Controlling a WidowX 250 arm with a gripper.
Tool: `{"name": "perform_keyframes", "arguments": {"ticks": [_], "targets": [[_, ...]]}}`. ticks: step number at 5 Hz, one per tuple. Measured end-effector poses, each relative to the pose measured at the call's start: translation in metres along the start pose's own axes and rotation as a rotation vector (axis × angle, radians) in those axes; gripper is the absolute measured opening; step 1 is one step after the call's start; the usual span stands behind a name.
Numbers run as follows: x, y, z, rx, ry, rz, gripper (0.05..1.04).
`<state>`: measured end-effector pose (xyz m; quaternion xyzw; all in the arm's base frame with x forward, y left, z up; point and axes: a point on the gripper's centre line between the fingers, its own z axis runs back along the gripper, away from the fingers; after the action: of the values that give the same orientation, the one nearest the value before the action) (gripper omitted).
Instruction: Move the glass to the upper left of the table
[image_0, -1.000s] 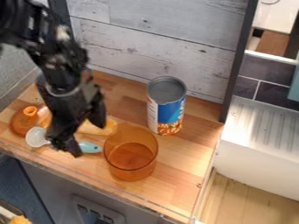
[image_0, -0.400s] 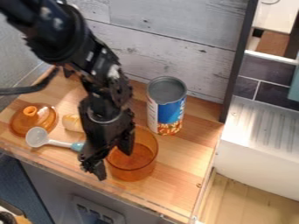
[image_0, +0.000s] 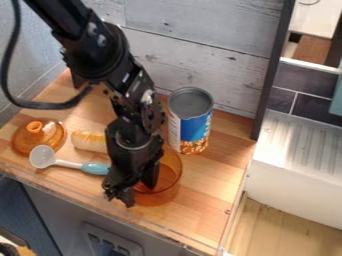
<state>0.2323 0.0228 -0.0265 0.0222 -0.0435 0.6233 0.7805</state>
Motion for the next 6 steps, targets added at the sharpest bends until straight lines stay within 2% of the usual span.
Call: {"name": "perform_keyframes", "arguments": {"ticks": [1, 2, 3, 5, 6], "targets": [[-0.003, 0.000, -0.002, -0.023, 0.018, -0.023, 0.339], [-0.001, 0.002, -0.001, -0.019, 0.008, -0.023, 0.134], [-0.001, 0.008, 0.003, -0.025, -0.001, -0.027, 0.081], [0.005, 0.018, 0.032, -0.103, 0.000, 0.013, 0.081], [0.023, 0.022, 0.053, -0.160, -0.001, 0.090, 0.081]]}}
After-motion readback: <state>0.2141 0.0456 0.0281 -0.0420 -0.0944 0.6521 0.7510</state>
